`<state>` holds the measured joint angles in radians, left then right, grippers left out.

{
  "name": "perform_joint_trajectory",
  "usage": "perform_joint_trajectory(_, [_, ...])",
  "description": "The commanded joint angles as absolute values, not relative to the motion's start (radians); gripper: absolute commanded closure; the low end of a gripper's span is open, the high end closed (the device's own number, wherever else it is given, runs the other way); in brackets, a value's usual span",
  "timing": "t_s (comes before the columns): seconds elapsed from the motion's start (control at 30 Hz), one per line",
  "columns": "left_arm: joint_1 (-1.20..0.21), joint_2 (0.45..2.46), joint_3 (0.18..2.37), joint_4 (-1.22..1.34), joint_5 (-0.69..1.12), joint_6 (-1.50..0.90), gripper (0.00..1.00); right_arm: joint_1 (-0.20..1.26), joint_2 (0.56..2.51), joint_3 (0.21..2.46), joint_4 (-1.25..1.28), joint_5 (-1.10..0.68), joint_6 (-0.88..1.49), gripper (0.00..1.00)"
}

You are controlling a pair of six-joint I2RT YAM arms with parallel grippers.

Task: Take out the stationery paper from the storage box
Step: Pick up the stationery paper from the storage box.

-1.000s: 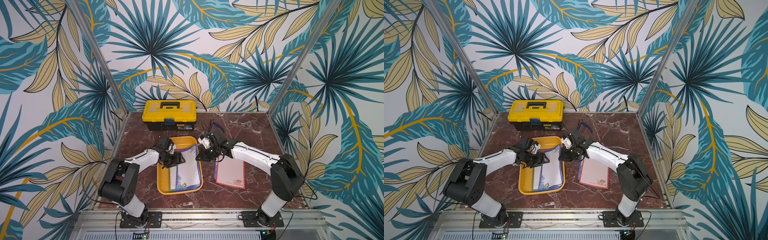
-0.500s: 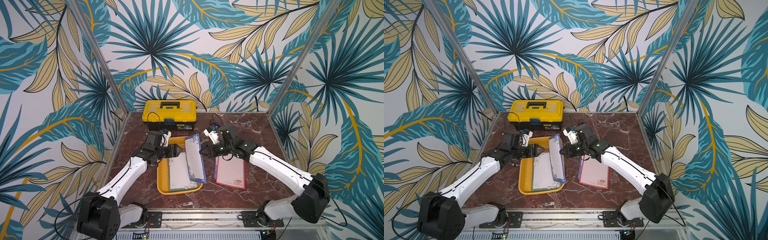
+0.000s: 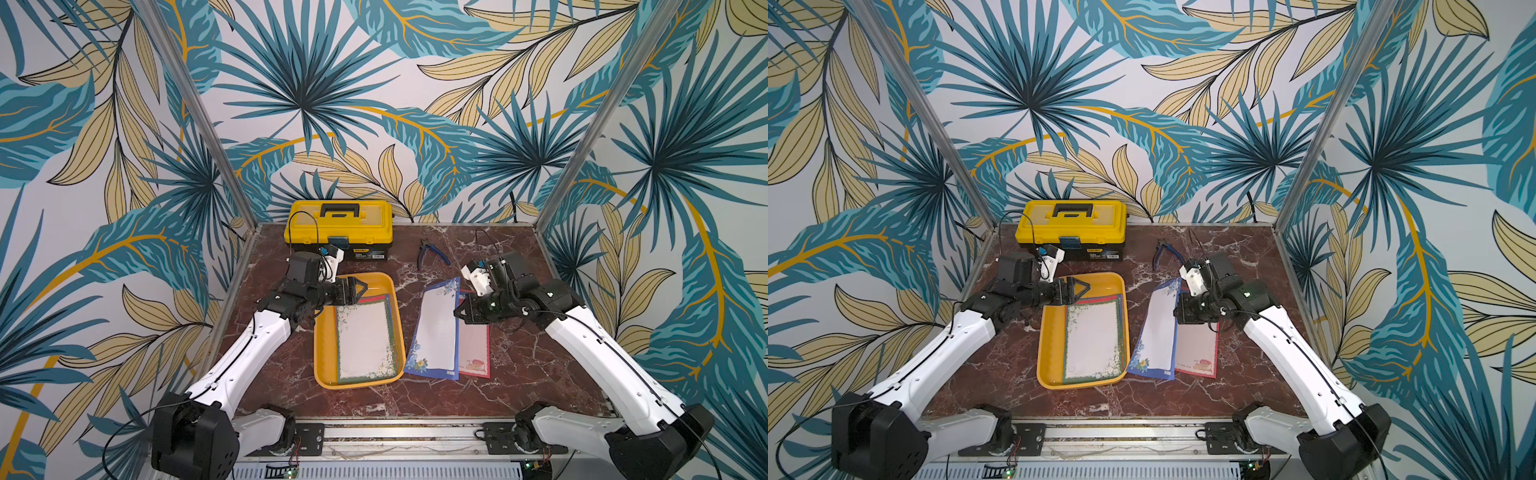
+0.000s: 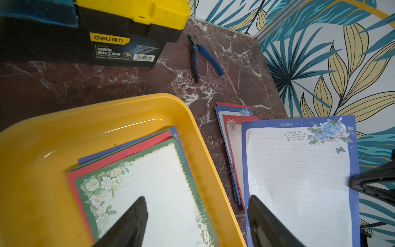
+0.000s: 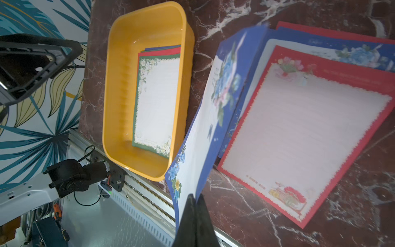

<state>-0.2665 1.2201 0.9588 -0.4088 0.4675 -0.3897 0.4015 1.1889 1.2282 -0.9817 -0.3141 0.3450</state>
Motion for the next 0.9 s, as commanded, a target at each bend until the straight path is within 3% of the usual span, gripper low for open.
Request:
perform_joint_trajectory(0.0, [-0.26, 1.236, 0.986, -0.408, 0.516, -0.382, 0.25, 0.367, 1.196, 1.193, -1.061, -0.288, 0.302, 1.0])
perform_joint_trajectory(0.47, [-0.261, 1.2, 0.965, -0.408, 0.531, -0.379, 0.25, 0.244, 1.272, 1.098, -0.954, -0.352, 0.312, 1.0])
perform_joint_trajectory(0.87, [-0.26, 1.172, 0.961, -0.407, 0.516, -0.392, 0.25, 0.244, 1.18, 1.163, -0.872, -0.612, 0.464, 1.0])
